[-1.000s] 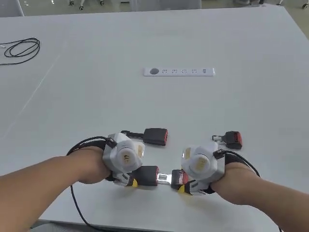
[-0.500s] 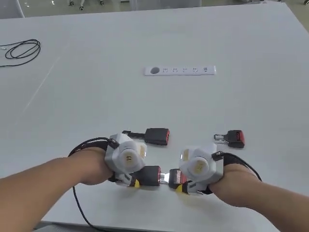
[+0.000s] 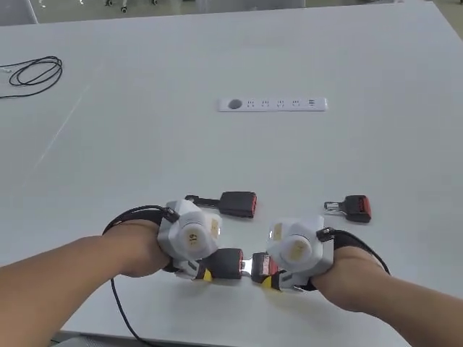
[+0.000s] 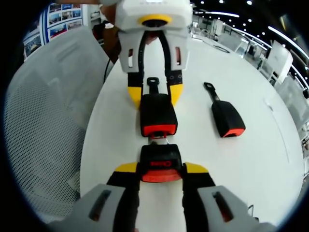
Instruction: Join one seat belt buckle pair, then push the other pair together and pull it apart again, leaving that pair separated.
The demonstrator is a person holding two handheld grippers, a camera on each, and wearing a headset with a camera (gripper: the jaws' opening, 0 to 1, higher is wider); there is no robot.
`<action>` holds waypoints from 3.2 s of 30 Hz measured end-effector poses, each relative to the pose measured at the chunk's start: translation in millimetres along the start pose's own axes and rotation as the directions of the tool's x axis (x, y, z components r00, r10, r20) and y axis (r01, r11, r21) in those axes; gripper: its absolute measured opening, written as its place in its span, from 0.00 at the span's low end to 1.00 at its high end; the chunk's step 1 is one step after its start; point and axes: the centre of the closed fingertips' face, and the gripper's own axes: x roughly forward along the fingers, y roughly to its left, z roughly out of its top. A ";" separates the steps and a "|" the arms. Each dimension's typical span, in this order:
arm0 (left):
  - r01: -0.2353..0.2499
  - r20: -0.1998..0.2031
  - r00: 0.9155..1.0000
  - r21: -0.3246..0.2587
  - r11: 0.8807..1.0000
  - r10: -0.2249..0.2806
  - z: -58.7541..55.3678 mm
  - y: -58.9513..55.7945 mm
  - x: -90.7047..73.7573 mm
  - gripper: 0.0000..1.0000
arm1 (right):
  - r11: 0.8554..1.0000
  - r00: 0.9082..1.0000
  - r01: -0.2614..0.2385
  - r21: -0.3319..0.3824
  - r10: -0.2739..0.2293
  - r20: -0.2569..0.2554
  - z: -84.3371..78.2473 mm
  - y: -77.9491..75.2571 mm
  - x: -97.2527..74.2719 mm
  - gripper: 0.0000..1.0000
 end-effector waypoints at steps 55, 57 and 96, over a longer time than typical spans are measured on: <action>0.006 -0.030 1.000 -0.008 1.000 -0.006 -2.1 1.7 0.4 0.31 | 1.000 1.000 0.002 0.013 -0.002 -0.001 6.8 1.9 5.0 0.34; 0.005 -0.030 1.000 -0.010 1.000 -0.006 -2.3 1.5 0.0 0.31 | 1.000 1.000 0.007 0.020 -0.007 -0.003 7.4 1.8 5.3 0.34; -0.152 0.055 0.987 -0.035 0.988 0.154 30.7 65.4 -38.0 0.36 | 0.997 0.994 0.068 0.040 -0.072 0.081 -6.4 -42.3 -60.5 0.32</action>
